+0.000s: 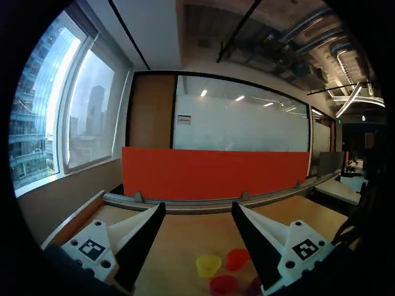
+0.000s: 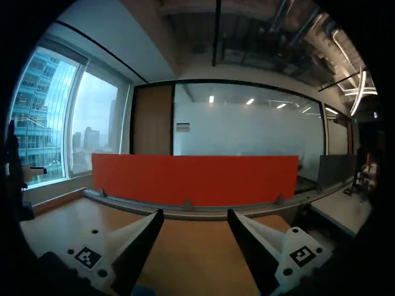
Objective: Pour water
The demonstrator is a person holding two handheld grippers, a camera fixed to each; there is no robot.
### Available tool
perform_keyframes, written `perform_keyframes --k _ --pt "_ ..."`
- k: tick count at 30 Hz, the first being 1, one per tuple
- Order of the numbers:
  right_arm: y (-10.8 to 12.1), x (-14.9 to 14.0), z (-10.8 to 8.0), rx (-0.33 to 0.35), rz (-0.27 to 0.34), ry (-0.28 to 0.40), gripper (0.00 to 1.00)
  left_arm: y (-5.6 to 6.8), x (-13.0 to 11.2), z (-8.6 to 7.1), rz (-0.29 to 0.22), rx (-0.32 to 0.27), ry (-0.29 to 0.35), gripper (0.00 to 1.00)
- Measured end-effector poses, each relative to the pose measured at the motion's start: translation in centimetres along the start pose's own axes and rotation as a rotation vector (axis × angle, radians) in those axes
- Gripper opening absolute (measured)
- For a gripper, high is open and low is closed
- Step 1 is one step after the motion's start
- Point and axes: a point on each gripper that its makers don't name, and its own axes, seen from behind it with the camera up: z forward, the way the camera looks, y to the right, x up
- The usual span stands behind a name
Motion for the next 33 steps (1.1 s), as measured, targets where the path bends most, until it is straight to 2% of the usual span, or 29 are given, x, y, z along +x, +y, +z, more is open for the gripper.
perform_keyframes --k 9,15,24,33 --pt "-2.5 0.5 -0.4 0.153 0.009 -0.003 0.99 1.6 0.2 0.2 -0.025 -0.101 -0.006 0.99" --pt "-4.2 1.2 -1.2 0.252 0.009 0.002 0.99 2.5 0.2 0.2 -0.021 -0.167 -0.011 0.99" --pt "-6.0 1.8 -1.9 0.328 -0.004 0.009 0.99 3.1 -0.3 0.2 -0.014 -0.205 -0.031 0.99" --pt "-7.6 2.4 -2.4 0.402 -0.005 0.007 0.99 4.9 0.1 -0.2 -0.001 -0.277 -0.036 0.99"
